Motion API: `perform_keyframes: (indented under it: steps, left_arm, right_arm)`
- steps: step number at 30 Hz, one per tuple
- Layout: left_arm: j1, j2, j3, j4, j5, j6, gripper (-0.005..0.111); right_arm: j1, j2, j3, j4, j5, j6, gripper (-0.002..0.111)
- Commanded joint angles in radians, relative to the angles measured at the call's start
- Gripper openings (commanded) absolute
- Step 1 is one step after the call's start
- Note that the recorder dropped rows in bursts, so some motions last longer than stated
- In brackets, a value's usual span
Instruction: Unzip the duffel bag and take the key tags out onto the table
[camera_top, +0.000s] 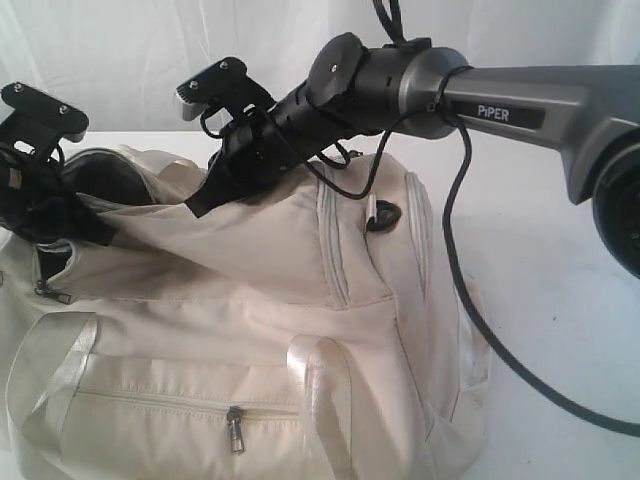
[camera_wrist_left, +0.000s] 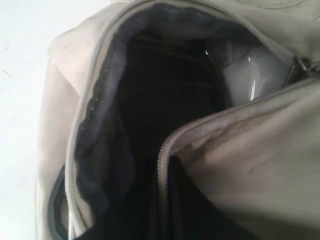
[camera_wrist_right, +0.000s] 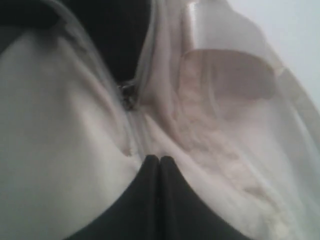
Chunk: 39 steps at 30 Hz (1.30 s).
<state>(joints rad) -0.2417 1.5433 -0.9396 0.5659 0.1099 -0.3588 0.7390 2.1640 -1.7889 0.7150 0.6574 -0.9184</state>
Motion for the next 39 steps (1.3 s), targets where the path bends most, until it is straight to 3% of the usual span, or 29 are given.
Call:
perform_keyframes:
  steps: [1,10,18,21,26,28,32,39]
  left_arm:
    - [0.011,-0.007,0.001,-0.03,0.012,-0.009,0.0]
    - [0.011,-0.007,0.001,-0.183,0.086,-0.007,0.0]
    - [0.011,-0.007,0.001,-0.391,0.164,0.071,0.0]
    - [0.011,-0.007,0.001,-0.444,0.177,0.111,0.0]
    - [0.011,-0.007,0.001,-0.461,0.188,0.135,0.0]
    - [0.011,-0.007,0.001,-0.461,0.197,0.141,0.0]
    - [0.011,-0.007,0.001,-0.461,0.204,0.158,0.0]
    - [0.011,-0.007,0.001,-0.461,0.204,0.179,0.0]
  right_arm:
    - [-0.002,-0.008,0.02,0.012,0.145,-0.004,0.0]
    - [0.004,0.027,0.061,0.012,0.261,-0.001,0.0]
    - [0.051,0.056,0.064,0.033,0.124,-0.001,0.001]
    - [0.069,0.05,0.059,0.07,0.022,-0.05,0.009]
    - [0.101,0.05,0.024,0.072,-0.13,-0.118,0.037]
    - [0.113,0.05,0.019,0.072,-0.23,-0.141,0.042]
    - [0.123,0.055,0.017,0.056,-0.387,-0.155,0.043]
    - [0.119,0.08,0.017,0.039,-0.364,-0.183,0.043]
